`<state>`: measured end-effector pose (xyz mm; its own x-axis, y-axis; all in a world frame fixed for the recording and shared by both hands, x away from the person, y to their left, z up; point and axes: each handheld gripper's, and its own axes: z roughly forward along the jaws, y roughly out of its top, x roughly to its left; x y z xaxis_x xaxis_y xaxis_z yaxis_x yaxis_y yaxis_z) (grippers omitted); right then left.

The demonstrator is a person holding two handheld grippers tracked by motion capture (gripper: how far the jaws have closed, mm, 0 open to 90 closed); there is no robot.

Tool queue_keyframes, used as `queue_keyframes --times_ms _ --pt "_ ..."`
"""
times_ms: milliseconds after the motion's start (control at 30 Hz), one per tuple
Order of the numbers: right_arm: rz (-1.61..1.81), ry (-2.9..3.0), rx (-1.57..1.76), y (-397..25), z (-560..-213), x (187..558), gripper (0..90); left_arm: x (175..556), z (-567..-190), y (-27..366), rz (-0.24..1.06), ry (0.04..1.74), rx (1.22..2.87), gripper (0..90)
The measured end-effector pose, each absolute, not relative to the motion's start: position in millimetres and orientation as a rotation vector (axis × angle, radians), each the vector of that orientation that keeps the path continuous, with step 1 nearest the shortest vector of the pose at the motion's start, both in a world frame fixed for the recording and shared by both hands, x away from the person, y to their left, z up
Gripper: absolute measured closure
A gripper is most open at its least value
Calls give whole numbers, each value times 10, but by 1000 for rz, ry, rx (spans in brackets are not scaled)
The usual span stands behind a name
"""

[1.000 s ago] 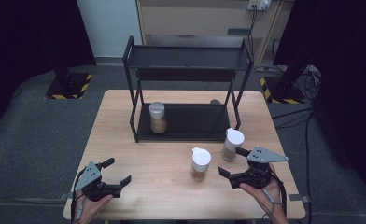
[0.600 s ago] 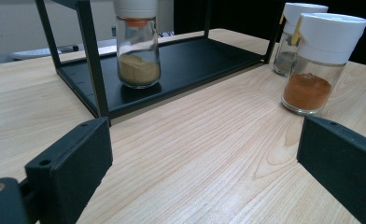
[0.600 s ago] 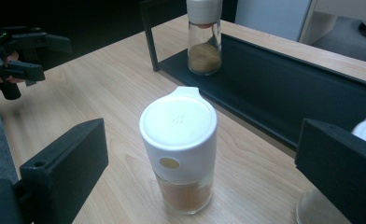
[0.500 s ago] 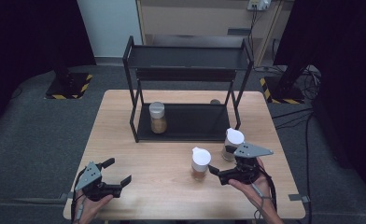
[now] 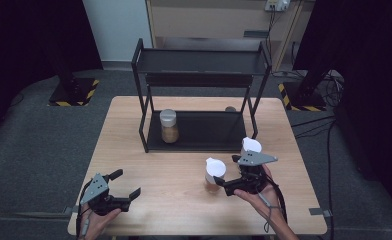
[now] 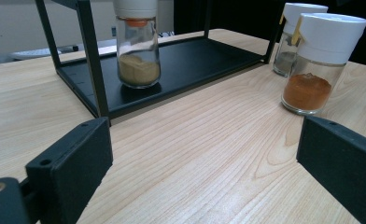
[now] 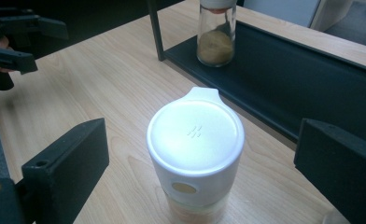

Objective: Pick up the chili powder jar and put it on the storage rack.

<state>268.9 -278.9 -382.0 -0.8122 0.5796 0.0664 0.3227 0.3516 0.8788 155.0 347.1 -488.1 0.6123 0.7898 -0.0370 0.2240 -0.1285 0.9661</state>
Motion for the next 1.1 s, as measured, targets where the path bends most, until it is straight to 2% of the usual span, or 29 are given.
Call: queue_keyframes --times_ms 367,800,967,1100 --pt "1410 2389 822 -2607 -3926 2767 52 1550 -4881 3470 605 847 1672 27" --pt "1350 2406 850 -2435 -4047 2822 121 1552 -4881 3471 604 845 1674 27" --pt "1340 2401 860 -2401 -4083 2820 162 1553 -4881 3471 604 846 1674 28" --pt "1319 2401 859 -2369 -4079 2799 252 1554 -4880 3470 604 845 1676 28"
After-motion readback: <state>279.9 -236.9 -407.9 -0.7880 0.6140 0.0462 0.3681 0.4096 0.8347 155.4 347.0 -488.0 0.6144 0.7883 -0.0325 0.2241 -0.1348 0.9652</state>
